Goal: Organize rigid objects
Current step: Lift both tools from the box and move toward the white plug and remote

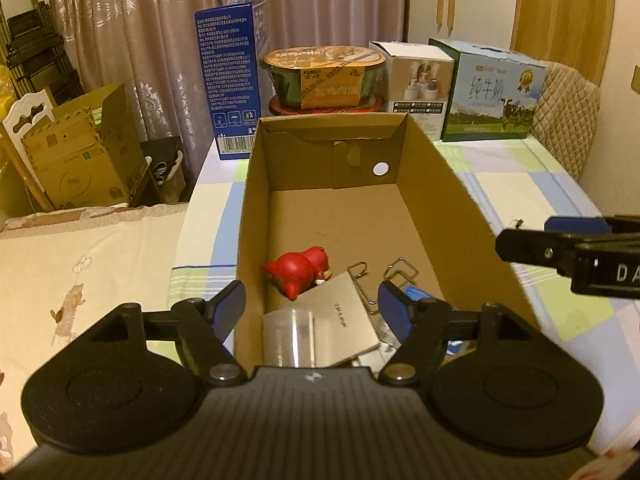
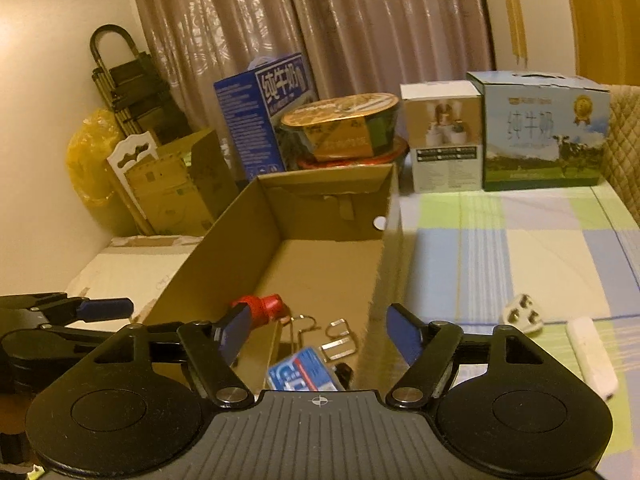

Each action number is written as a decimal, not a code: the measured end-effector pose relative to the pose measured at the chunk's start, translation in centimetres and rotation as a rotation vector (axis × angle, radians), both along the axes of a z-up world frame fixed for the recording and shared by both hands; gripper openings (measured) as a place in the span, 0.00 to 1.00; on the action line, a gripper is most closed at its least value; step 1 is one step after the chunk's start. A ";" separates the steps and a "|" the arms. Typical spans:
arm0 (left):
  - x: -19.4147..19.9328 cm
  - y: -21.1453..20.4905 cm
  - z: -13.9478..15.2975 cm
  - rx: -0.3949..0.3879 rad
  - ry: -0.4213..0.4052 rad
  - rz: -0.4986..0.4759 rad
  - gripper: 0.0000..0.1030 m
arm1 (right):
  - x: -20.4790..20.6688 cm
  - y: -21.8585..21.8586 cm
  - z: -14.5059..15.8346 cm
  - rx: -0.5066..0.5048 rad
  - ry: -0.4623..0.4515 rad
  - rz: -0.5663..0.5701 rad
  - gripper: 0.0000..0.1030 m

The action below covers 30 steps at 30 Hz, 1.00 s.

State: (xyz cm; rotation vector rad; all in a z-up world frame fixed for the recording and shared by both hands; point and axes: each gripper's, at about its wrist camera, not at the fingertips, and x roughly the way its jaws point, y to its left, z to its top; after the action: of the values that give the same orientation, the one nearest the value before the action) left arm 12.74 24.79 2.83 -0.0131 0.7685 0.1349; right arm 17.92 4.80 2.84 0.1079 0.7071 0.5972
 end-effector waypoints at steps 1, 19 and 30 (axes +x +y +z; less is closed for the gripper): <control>-0.2 -0.2 0.1 -0.004 -0.001 0.002 0.68 | -0.2 -0.3 0.0 -0.003 0.004 -0.004 0.70; -5.7 -7.0 3.1 -0.052 -0.059 0.005 0.90 | -6.5 -9.0 1.9 -0.006 0.000 -0.110 0.73; -8.3 -11.4 3.8 -0.077 -0.096 -0.013 0.99 | -9.8 -14.0 2.7 -0.023 -0.039 -0.160 0.75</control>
State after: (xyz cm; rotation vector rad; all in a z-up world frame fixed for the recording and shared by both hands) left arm 4.46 13.35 6.62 -0.0871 0.6778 0.0918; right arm 8.14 -9.21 5.54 0.1298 0.6609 0.4369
